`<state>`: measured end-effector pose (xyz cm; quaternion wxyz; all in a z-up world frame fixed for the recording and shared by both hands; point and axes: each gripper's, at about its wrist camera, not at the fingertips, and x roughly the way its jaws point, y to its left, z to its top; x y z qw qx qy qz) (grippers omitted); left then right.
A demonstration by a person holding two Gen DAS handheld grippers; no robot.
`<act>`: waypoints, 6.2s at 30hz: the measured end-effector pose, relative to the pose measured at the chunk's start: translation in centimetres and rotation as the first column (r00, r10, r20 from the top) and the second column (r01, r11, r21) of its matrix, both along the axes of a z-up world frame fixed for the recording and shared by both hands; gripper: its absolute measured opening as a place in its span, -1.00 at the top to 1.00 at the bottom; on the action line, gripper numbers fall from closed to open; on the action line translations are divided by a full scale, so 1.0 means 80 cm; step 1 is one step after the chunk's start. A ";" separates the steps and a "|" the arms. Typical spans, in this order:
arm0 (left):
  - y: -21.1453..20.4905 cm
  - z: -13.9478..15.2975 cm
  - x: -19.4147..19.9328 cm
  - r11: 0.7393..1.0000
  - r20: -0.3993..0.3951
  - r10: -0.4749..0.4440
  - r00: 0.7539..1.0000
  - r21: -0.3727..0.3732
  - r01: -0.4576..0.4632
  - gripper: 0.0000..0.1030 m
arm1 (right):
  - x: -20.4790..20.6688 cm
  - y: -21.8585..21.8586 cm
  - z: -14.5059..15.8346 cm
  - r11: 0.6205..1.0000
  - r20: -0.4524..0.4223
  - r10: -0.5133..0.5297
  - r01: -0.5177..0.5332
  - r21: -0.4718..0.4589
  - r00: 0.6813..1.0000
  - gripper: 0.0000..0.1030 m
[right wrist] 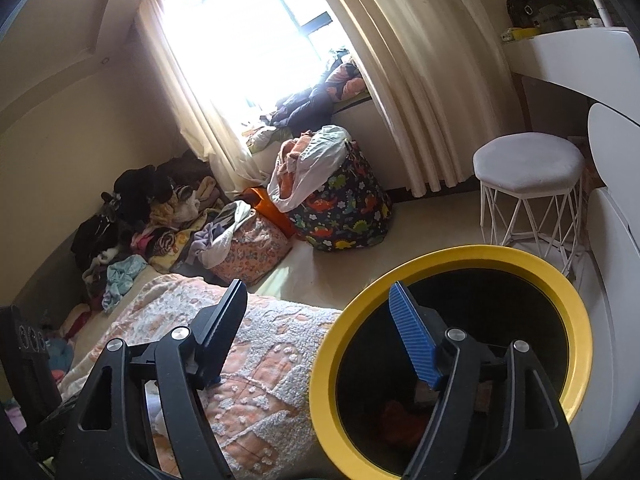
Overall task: Collect trash
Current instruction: 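Move both tools back over the trash on the bed, then grasp the white foam net with the left tool while the right tool grasps the blue bag, then carry the foam net and blue bag over the yellow bin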
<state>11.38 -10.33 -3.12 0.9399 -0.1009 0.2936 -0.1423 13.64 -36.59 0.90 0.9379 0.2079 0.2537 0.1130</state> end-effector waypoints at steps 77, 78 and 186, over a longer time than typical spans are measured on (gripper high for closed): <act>0.209 -0.111 -0.065 0.994 -0.297 0.088 0.951 -0.037 -0.103 0.35 | 0.071 0.251 -0.070 0.937 -0.299 0.298 -0.338 -0.092 0.907 -0.36; 0.209 -0.111 -0.065 0.994 -0.297 0.086 0.951 -0.038 -0.102 0.44 | 0.073 0.254 -0.072 0.936 -0.305 0.300 -0.341 -0.088 0.904 -0.34; -0.047 0.007 -0.027 0.966 -0.089 -0.234 0.968 0.093 0.242 0.89 | -0.003 -0.077 0.022 0.987 -0.017 -0.156 0.157 0.041 0.988 0.87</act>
